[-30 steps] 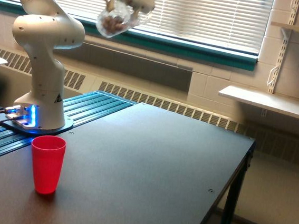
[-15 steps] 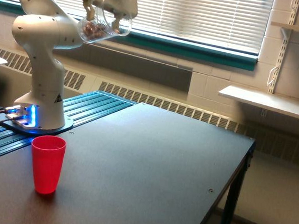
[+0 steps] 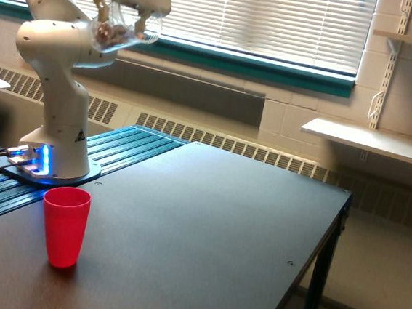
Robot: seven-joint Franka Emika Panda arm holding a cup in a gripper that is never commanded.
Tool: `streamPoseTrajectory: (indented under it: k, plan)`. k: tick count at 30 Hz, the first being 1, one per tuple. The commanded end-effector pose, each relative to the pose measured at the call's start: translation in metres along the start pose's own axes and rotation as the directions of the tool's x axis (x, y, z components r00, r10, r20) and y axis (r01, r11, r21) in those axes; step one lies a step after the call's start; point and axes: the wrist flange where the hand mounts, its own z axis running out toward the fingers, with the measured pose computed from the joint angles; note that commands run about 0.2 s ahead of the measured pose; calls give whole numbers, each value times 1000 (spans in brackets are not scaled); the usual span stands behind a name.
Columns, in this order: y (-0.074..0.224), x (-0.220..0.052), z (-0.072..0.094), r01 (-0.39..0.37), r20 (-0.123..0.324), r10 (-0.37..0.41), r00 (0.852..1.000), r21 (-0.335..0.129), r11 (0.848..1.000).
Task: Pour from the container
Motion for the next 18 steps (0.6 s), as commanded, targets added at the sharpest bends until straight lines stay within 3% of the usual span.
streamPoseTrajectory:
  k: [1, 9, 18]
  plan:
    - [8, -5, 22, 115, 66, -111, 992, -58, 992]
    - [3, -1, 38, 217, 91, -210, 974, -87, 972]
    - [-1, -5, 52, 284, 129, -274, 953, -73, 956]
